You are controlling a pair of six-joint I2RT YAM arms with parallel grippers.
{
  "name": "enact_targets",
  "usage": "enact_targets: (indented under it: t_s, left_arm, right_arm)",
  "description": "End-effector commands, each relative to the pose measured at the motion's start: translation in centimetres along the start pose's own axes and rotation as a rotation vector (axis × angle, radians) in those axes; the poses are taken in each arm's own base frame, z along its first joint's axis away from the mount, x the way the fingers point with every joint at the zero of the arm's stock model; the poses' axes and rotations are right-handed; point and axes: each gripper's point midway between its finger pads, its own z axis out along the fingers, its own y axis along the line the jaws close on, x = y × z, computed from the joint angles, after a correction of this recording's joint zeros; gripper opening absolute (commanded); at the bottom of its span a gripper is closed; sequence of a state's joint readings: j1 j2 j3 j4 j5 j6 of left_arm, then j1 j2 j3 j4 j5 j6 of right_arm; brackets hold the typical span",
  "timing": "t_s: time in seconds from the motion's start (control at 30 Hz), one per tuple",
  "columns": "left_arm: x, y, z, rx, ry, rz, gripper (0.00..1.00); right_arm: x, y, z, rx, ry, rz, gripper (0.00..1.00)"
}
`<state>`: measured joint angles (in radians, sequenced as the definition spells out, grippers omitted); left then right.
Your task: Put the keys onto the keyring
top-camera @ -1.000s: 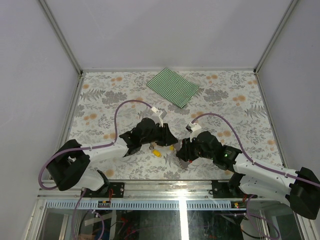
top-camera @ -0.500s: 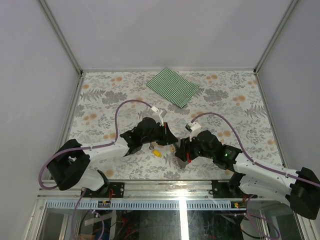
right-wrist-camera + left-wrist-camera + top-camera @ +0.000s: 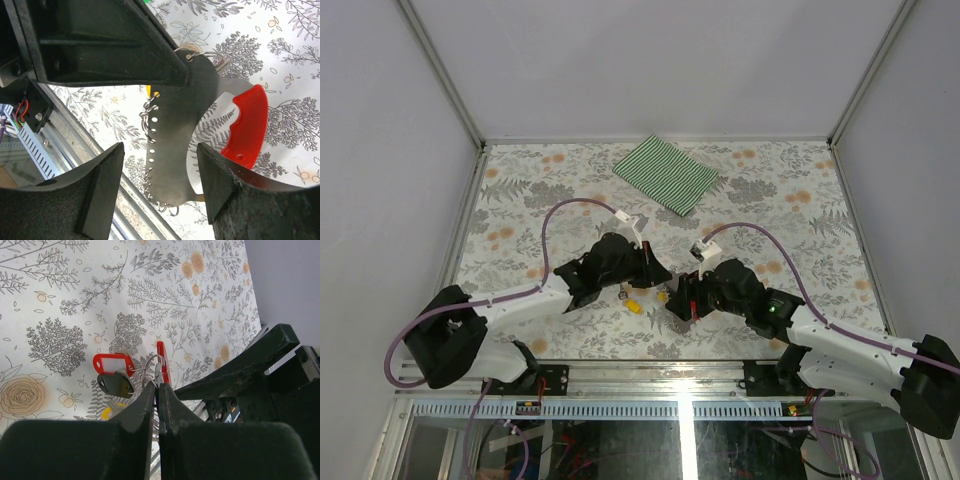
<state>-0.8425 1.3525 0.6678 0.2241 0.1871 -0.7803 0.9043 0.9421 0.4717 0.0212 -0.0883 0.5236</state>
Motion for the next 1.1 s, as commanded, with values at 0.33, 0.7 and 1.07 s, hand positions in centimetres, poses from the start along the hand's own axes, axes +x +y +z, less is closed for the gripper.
enact_targets:
  t_s: [0.33,0.7,1.07]
  left_arm:
    - [-3.6,-2.4,-0.8,0.013,-0.114,-0.012,0.0]
    - [-4.3,-2.7,-1.2,0.003,-0.139,-0.016,0.0]
    - [-4.8,-3.1,-1.9,0.016,-0.165,0.01,0.01]
  right_arm:
    - [-0.5,0.7,0.9,-0.035,-0.013,-0.012,0.64]
    - [0.2,0.4,1.2,-0.032,0.002,-0.019,0.56]
    - [-1.4,1.4,0.6,-0.059,-0.047,-0.01,0.24]
